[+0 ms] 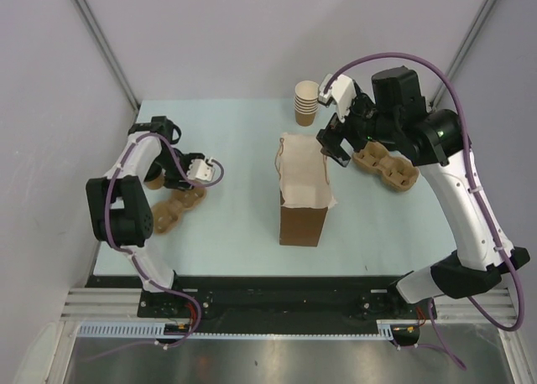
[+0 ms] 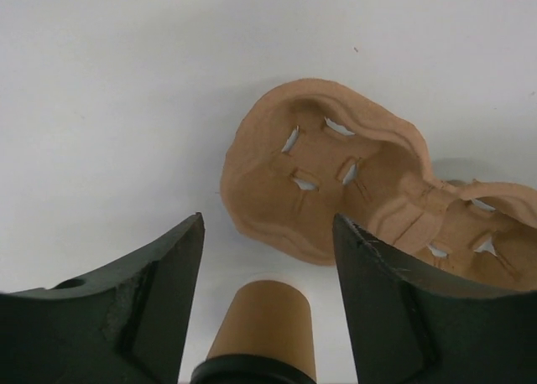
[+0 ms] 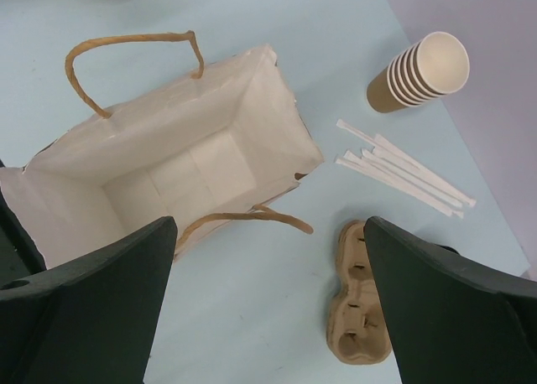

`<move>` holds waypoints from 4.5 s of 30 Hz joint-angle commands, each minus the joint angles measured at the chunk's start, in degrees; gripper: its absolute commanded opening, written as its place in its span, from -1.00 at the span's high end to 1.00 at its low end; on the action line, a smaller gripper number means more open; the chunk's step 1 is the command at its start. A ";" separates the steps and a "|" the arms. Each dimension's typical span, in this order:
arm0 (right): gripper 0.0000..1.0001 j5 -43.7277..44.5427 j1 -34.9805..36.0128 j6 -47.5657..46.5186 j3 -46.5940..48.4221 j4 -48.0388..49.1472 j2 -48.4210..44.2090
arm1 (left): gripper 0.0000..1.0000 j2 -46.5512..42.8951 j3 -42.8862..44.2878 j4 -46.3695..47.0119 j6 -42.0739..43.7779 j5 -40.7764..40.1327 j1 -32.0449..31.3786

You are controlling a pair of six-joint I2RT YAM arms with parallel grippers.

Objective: Pack the takeout coffee

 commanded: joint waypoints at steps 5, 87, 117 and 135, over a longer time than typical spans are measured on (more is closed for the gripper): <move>-0.99 -0.78 -0.35 1.25 2.17 1.20 1.42 | -0.13 5.25 3.74 0.75 3.33 -1.21 -1.97; -0.99 -3.23 -1.76 -10.62 23.97 -3.04 27.35 | 1.00 -37.73 17.19 6.47 -72.35 37.19 4.53; -0.52 -6.75 -3.34 -19.32 22.47 -11.02 35.43 | 1.00 -38.78 17.19 12.97 -78.76 40.27 4.53; 1.00 -2.71 1.57 1.94 22.56 -8.03 29.63 | 1.00 -36.94 32.91 32.14 -104.25 37.12 2.52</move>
